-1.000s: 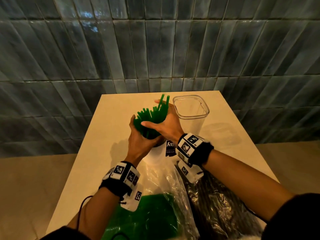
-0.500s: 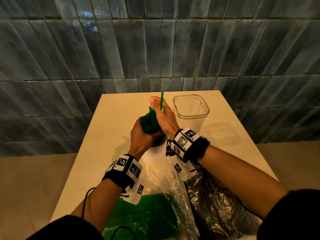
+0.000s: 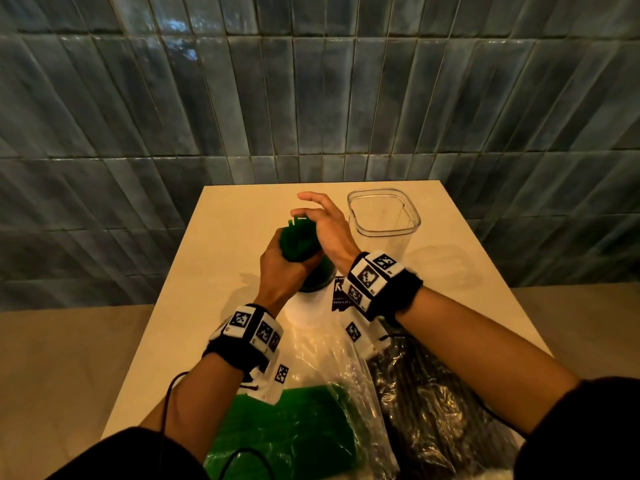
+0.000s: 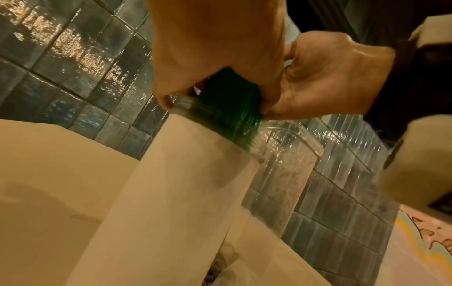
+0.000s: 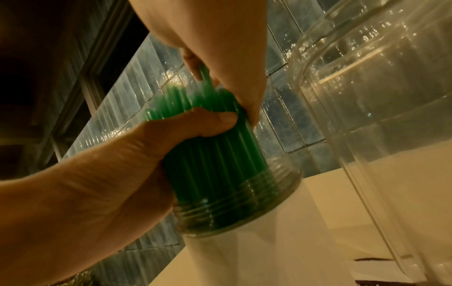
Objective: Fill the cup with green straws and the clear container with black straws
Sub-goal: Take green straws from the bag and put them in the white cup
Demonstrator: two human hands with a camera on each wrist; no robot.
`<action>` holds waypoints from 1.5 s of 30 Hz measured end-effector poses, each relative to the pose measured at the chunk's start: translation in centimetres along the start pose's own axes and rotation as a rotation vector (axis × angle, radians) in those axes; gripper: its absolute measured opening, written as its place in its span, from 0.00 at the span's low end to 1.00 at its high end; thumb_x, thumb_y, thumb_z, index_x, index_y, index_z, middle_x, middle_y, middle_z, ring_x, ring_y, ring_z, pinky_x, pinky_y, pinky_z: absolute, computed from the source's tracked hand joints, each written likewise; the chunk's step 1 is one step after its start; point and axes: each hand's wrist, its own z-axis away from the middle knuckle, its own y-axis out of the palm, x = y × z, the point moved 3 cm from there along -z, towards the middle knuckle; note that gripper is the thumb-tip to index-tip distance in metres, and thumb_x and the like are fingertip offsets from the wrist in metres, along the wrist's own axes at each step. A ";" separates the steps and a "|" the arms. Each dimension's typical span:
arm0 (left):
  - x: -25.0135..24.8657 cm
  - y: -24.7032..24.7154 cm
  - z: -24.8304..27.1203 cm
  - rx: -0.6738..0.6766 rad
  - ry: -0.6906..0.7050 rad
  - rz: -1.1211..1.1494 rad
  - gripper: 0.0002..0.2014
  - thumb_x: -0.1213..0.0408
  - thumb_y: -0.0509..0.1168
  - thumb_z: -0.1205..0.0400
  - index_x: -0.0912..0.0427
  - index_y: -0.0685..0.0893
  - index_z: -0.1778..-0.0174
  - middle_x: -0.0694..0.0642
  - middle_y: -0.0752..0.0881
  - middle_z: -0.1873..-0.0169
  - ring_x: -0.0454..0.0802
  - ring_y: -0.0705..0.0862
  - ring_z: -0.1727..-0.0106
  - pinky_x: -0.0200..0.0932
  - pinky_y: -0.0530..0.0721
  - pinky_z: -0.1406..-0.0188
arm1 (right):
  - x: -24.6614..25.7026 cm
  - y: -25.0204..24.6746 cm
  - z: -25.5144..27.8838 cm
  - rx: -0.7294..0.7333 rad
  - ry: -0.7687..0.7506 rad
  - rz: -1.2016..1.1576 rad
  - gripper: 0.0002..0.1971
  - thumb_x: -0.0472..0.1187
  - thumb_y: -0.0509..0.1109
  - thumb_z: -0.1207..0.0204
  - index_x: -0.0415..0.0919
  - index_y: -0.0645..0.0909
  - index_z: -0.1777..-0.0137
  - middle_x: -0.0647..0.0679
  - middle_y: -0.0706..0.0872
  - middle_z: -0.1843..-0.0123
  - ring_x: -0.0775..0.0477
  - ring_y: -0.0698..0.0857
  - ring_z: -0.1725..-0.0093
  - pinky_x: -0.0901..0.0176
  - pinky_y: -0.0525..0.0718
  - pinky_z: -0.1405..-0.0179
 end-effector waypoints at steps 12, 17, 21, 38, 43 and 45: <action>2.0 -0.7 -1.0 0.086 -0.075 -0.308 0.52 0.30 0.74 0.49 0.55 0.74 0.31 0.58 0.78 0.34 0.58 0.76 0.33 0.60 0.78 0.35 | -0.1 -1.4 1.2 0.142 -0.122 0.369 0.14 0.47 0.65 0.20 0.46 0.81 0.37 0.50 0.83 0.36 0.52 0.79 0.38 0.59 0.76 0.31; 1.1 -2.1 0.7 0.166 -0.053 -0.510 0.64 0.34 0.77 0.44 0.55 0.51 0.18 0.60 0.54 0.19 0.59 0.50 0.18 0.60 0.52 0.20 | 0.3 -2.2 3.0 0.250 -0.398 0.777 0.20 0.52 0.58 0.17 0.50 0.72 0.26 0.48 0.69 0.21 0.51 0.64 0.21 0.56 0.58 0.22; 2.7 -5.3 5.4 0.161 -0.034 -0.515 0.69 0.33 0.75 0.47 0.51 0.41 0.18 0.53 0.43 0.17 0.52 0.41 0.18 0.58 0.45 0.20 | -0.4 -5.4 6.9 0.019 -0.481 0.491 0.13 0.41 0.59 0.16 0.42 0.79 0.36 0.48 0.81 0.37 0.57 0.77 0.38 0.76 0.70 0.35; 13.6 -6.6 20.5 0.639 -0.139 -1.028 0.71 0.13 0.55 0.50 0.50 0.23 0.25 0.57 0.26 0.23 0.57 0.25 0.22 0.61 0.25 0.27 | -14.8 -3.9 12.9 0.661 0.329 0.901 0.10 0.40 0.78 0.30 0.40 0.82 0.52 0.43 0.87 0.56 0.50 0.84 0.63 0.67 0.81 0.67; 13.5 -6.6 20.8 0.597 -0.098 -1.021 0.71 0.12 0.54 0.51 0.51 0.32 0.21 0.56 0.32 0.21 0.55 0.28 0.21 0.59 0.27 0.25 | -15.4 -2.3 12.9 0.855 0.150 1.093 0.24 0.59 0.73 0.30 0.38 0.84 0.47 0.42 0.80 0.50 0.44 0.77 0.50 0.52 0.78 0.47; 13.6 -6.6 20.9 0.581 -0.093 -1.023 0.71 0.12 0.54 0.50 0.52 0.34 0.20 0.55 0.33 0.20 0.54 0.30 0.20 0.58 0.28 0.25 | -15.4 -2.0 13.3 0.903 0.197 1.076 0.20 0.53 0.66 0.22 0.33 0.83 0.50 0.39 0.82 0.52 0.39 0.81 0.51 0.47 0.81 0.45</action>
